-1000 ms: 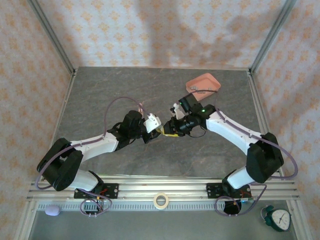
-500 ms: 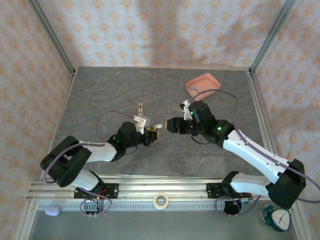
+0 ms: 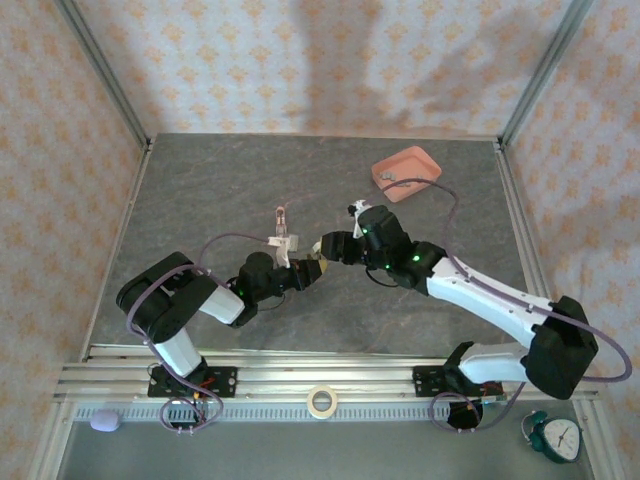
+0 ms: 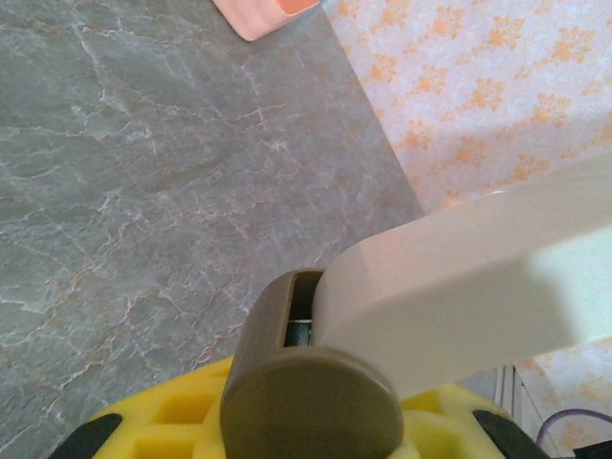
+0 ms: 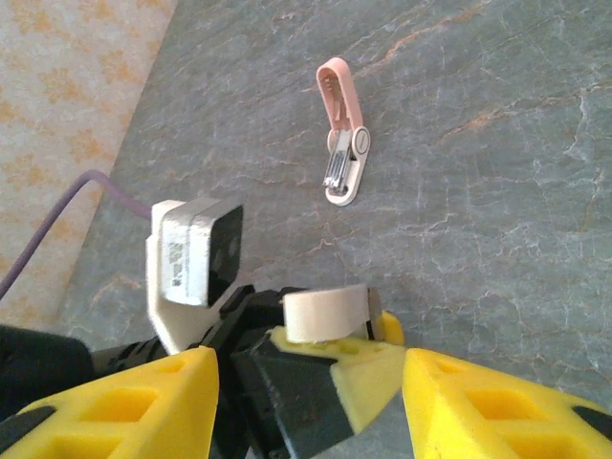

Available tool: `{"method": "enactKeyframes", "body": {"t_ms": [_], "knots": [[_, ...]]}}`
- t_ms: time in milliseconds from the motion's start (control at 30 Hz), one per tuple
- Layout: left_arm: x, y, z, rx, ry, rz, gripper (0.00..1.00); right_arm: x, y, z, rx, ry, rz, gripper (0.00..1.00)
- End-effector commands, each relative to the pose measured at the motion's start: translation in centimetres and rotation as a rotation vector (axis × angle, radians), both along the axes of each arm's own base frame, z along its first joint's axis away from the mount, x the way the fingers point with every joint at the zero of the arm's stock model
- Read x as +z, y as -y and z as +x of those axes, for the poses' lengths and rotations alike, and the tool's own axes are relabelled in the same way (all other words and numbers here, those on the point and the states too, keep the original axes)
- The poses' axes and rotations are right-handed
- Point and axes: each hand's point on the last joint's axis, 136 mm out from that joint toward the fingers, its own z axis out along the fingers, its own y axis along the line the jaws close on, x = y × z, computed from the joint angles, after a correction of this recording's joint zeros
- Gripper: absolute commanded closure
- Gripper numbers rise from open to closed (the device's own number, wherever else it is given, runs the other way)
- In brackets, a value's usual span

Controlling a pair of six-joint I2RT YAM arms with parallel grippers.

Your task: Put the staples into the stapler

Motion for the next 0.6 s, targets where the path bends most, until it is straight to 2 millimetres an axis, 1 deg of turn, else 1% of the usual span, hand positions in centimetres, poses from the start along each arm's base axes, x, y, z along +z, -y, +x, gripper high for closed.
{"method": "enactKeyframes", "body": {"t_ms": [0, 133, 367, 567], "knots": [[2.9, 0.5, 0.4, -0.007, 0.071, -0.072, 0.87, 0.8, -0.8, 1.3, -0.028, 0.051, 0.02, 0.47], [3.0, 0.6, 0.3, -0.01, 0.067, -0.075, 0.87, 0.3, -1.7, 1.6, -0.018, 0.064, -0.009, 0.47], [3.5, 0.7, 0.2, -0.014, 0.075, -0.085, 0.87, -0.6, -2.0, 2.7, -0.049, 0.083, -0.039, 0.48], [3.7, 0.7, 0.0, -0.019, 0.076, -0.09, 0.87, -1.1, -2.6, 3.3, -0.054, 0.089, -0.034, 0.55]]}}
